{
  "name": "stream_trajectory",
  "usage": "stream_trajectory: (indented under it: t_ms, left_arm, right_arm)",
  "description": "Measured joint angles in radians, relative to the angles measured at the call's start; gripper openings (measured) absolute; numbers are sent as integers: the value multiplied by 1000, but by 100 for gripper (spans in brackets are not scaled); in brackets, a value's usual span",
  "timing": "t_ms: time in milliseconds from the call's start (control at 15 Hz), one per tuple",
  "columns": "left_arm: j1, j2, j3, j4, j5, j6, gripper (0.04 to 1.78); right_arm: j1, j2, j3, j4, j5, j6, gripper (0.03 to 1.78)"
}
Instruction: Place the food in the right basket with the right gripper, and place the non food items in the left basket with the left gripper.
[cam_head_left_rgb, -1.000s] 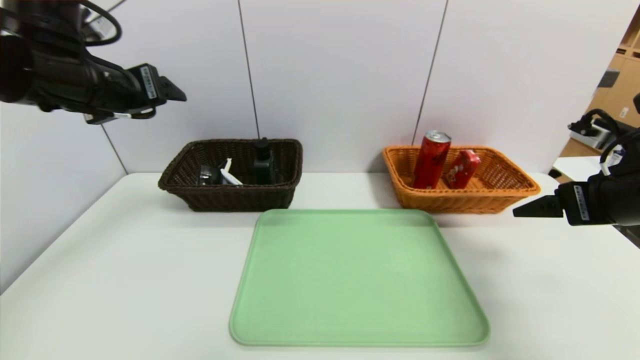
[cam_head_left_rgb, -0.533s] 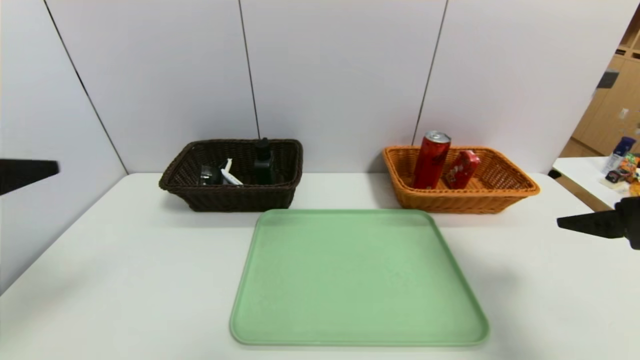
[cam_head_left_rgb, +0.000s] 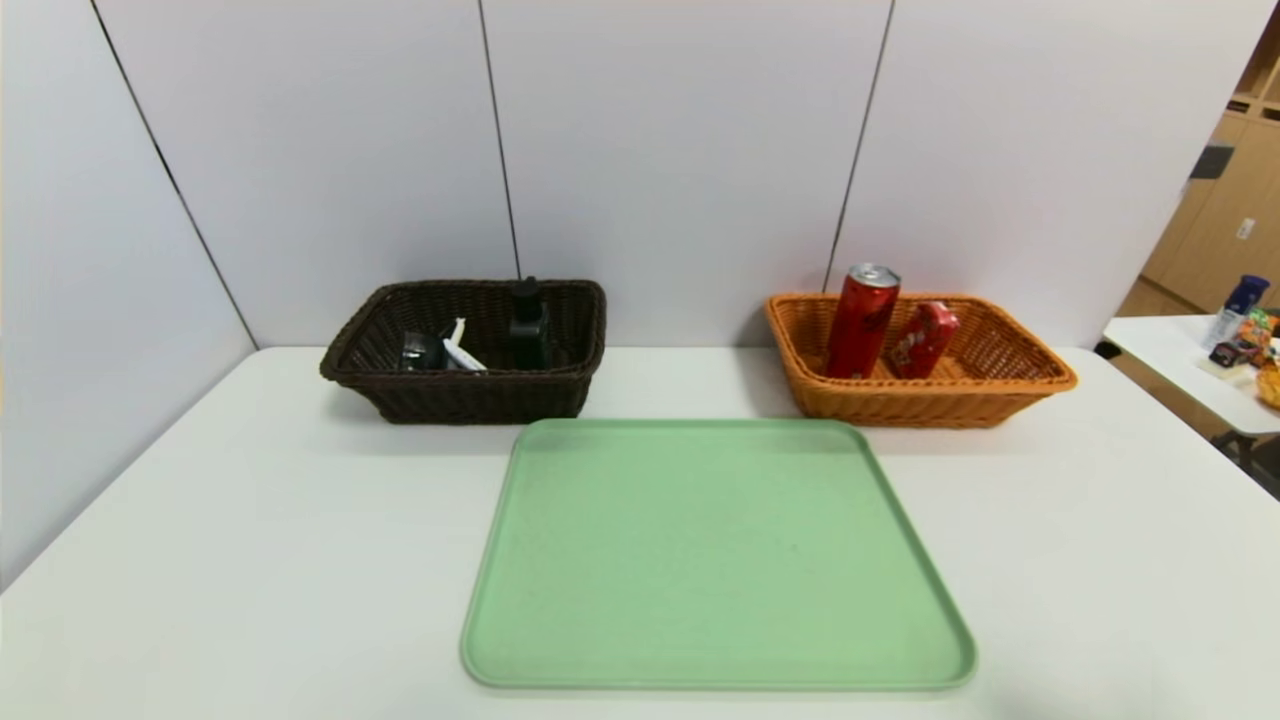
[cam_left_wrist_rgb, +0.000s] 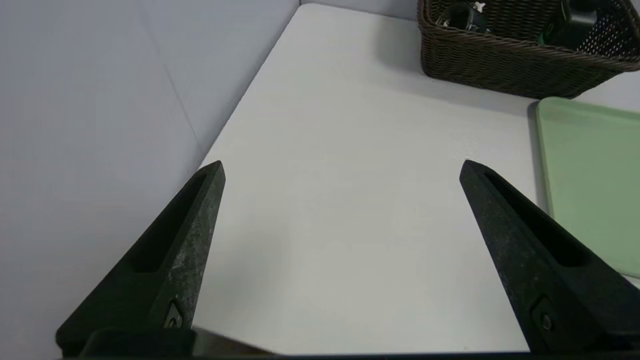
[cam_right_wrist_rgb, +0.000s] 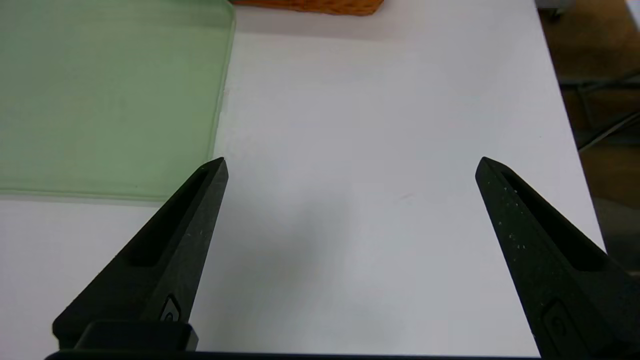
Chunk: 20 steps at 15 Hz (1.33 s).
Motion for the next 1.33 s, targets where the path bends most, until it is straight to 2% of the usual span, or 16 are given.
stream_trajectory:
  t_ms: [200, 400, 533, 667, 800, 933, 1200, 1267, 1333]
  left_arm:
    - [25, -70, 18, 22, -3, -39, 167]
    - [89, -118, 37, 21, -90, -21, 167]
    - [98, -188, 76, 18, -128, 29, 167]
    - [100, -277, 131, -3, -156, 121, 168]
    - [98, -333, 184, -61, -189, 164, 169]
    - [97, -359, 251, -140, -204, 157, 169]
    - [96, -373, 530, -450, -218, 172, 169]
    - [96, -374, 633, -565, -226, 186, 169]
    - [96, -374, 727, -680, -236, 197, 169]
  right_arm:
    - [-1, -235, 72, 2, -9, -1, 171]
    - [0, -406, 126, -3, -15, -12, 171]
    - [2, -498, 144, -4, -7, -28, 171]
    - [0, -589, 174, -20, -31, -51, 171]
    - [-2, -634, 217, -131, -78, -65, 171]
    - [-2, -653, 315, -263, -90, -72, 171]
    - [-3, -665, 653, -663, -73, -124, 171]
    - [-3, -665, 709, -739, -56, -132, 171]
    - [-3, -665, 736, -756, -39, -134, 171]
